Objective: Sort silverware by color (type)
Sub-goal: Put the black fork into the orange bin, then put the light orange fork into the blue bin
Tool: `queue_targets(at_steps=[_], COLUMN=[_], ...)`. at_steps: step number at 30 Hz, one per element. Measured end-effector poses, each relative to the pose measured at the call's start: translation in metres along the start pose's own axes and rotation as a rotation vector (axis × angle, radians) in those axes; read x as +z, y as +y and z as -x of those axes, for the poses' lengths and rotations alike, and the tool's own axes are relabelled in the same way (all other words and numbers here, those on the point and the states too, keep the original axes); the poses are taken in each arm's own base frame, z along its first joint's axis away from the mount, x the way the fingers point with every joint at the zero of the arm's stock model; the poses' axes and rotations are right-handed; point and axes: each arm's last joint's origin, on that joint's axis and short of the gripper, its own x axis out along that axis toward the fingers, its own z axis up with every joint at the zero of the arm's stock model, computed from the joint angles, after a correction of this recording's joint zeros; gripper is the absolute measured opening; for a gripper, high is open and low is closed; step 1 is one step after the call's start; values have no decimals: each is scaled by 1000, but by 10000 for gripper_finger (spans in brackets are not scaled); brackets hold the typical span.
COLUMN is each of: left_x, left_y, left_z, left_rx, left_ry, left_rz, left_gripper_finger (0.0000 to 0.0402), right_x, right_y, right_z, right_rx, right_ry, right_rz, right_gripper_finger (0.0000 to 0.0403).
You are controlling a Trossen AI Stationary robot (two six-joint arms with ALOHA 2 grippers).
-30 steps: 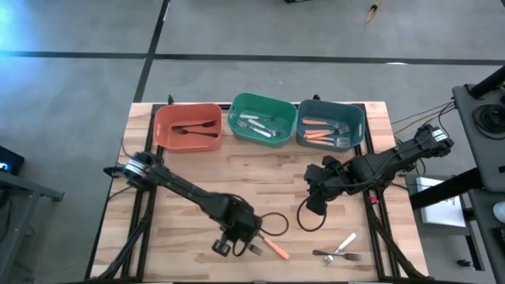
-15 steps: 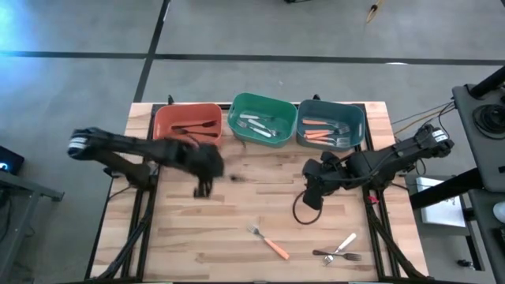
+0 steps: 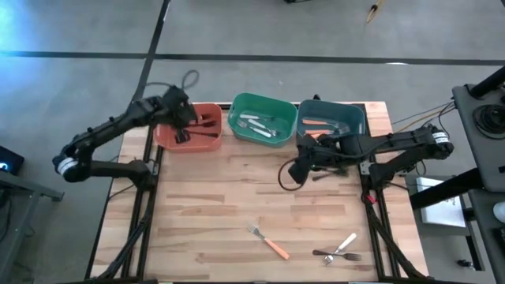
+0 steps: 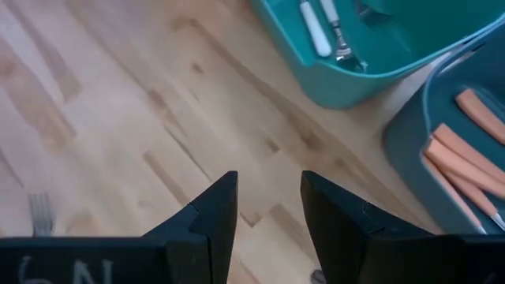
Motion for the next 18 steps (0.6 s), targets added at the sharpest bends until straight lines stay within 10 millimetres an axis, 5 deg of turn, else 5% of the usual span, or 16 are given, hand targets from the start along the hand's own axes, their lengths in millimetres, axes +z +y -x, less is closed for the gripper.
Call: queue_targets(at_steps=[5, 18], left_x=[-15, -11], left_y=[19, 20], left_z=[-12, -33], left_rx=[-121, -161], left_ry=[-4, 46], left_rz=[10, 113], left_gripper_finger=[0, 64], right_x=[5, 5], right_y=[-5, -5], right_z=[-2, -3], right_rx=[-15, -15], right_ry=[-4, -4], right_rz=[-23, -32], right_gripper_finger=[132, 132])
